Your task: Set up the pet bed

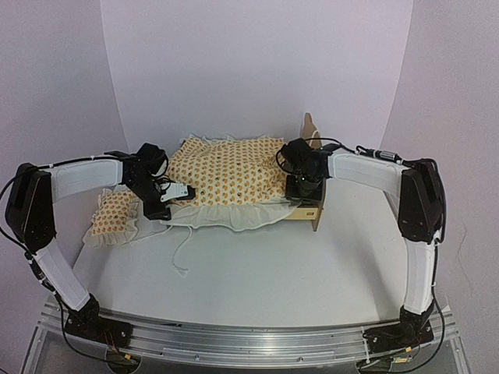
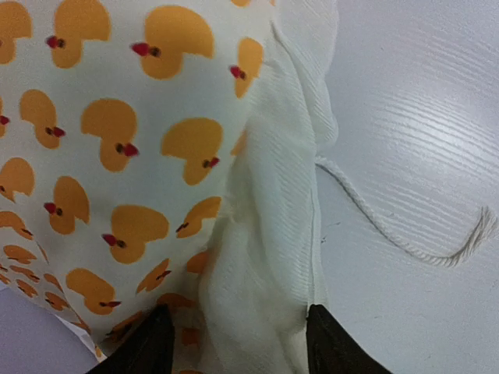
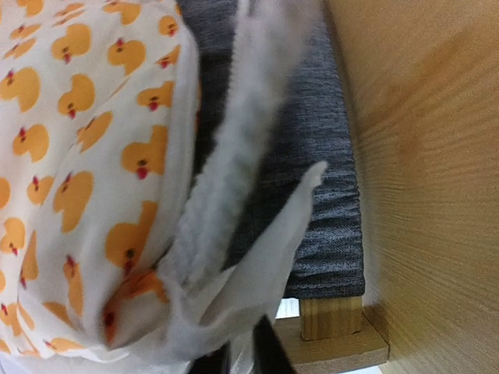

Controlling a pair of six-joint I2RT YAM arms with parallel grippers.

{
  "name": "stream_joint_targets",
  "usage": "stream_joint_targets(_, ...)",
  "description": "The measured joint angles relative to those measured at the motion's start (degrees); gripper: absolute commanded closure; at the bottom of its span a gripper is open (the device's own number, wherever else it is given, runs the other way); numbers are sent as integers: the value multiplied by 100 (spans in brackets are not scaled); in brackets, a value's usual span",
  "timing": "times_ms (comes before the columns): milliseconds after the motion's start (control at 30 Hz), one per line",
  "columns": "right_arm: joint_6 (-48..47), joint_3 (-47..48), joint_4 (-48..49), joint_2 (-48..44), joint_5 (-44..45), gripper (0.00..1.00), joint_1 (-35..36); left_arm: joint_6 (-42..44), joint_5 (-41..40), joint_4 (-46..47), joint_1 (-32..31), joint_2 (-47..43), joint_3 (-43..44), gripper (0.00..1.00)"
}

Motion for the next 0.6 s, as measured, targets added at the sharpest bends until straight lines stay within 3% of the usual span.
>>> stream_joint_targets(133, -289, 3, -27, -225, -275, 62, 70, -58, 250, -160, 0, 110, 433, 26)
stream_joint_targets(267, -481, 45, -60, -804, -427, 53, 203, 23, 703, -638, 0, 77, 832, 16)
stream_joint_targets(533, -752, 829, -4, -2142, -33, 37, 93, 52, 1801, -1602, 0, 108, 1829, 18)
stream_joint_targets(600, -787, 1091, 8, -2228, 46, 38, -151, -136, 1999, -1608, -2, 149, 2082, 22)
